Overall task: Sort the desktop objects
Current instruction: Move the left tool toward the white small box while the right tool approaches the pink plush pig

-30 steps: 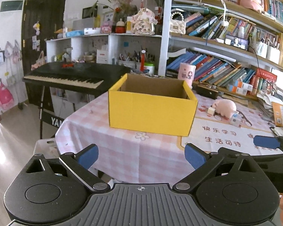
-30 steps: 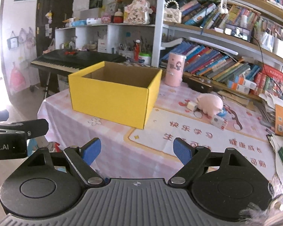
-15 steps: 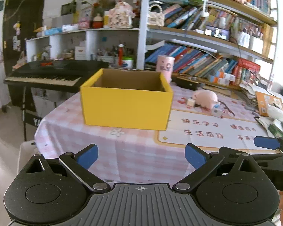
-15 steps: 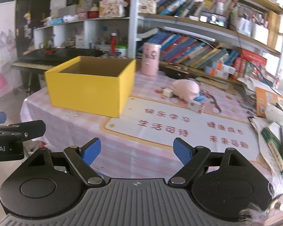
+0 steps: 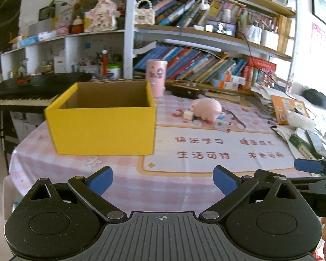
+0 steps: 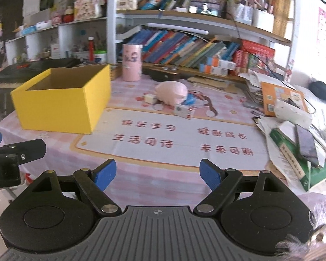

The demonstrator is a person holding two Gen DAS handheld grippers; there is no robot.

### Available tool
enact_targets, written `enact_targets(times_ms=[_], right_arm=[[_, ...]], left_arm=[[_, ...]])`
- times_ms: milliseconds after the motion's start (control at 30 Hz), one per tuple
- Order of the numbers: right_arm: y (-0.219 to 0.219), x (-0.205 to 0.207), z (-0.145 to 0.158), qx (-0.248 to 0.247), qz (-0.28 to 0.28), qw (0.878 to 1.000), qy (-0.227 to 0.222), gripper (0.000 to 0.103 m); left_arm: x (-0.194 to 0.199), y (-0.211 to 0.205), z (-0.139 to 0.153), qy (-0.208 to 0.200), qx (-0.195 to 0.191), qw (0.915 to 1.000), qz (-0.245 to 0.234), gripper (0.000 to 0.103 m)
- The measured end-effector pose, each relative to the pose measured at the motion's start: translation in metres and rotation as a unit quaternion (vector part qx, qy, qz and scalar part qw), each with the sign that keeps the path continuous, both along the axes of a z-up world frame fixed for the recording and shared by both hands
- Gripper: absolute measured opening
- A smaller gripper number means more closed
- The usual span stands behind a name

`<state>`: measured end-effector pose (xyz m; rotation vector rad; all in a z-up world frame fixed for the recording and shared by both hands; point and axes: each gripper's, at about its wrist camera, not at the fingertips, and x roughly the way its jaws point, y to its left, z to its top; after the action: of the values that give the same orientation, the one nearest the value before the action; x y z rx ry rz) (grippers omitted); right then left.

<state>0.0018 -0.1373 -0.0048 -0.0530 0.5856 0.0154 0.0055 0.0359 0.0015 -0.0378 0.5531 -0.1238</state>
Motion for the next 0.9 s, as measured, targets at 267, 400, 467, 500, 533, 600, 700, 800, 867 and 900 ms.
enact_targets(times_ms=[267,400,467,500,533,600,700,800,867,900], right_arm=[[-0.024,0.016,-0.005,0.005,-0.029,0.999,0.013,0.083],[-0.034,0.028,-0.008,0.007,-0.034,0.999,0.018,0.083],[-0.038,0.034,-0.009,0.009,-0.037,0.999,0.019,0.083],[-0.041,0.037,-0.010,0.009,-0.038,0.999,0.020,0.083],[-0.044,0.041,-0.011,0.009,-0.039,0.999,0.022,0.083],[-0.049,0.049,-0.012,0.008,-0.040,0.999,0.024,0.083],[-0.058,0.063,-0.012,0.005,-0.039,0.999,0.028,0.083],[-0.069,0.075,-0.009,0.001,-0.036,0.999,0.027,0.083],[-0.077,0.084,-0.007,-0.001,-0.035,0.999,0.027,0.083],[-0.082,0.089,-0.006,-0.001,-0.035,0.999,0.027,0.083]], left_arm=[[0.022,-0.024,-0.006,0.015,0.006,0.9994,-0.030,0.100],[0.035,-0.032,-0.008,0.021,0.008,0.9991,-0.036,0.100],[0.042,-0.037,-0.009,0.022,0.009,0.9989,-0.039,0.100],[0.046,-0.039,-0.010,0.023,0.010,0.9988,-0.041,0.100],[0.050,-0.042,-0.011,0.025,0.010,0.9987,-0.043,0.100],[0.057,-0.048,-0.012,0.027,0.010,0.9985,-0.045,0.100],[0.069,-0.058,-0.014,0.031,0.008,0.9984,-0.046,0.100],[0.082,-0.069,-0.012,0.029,0.005,0.9986,-0.045,0.100],[0.091,-0.077,-0.012,0.031,0.004,0.9985,-0.045,0.100],[0.095,-0.081,-0.012,0.033,0.003,0.9984,-0.046,0.100]])
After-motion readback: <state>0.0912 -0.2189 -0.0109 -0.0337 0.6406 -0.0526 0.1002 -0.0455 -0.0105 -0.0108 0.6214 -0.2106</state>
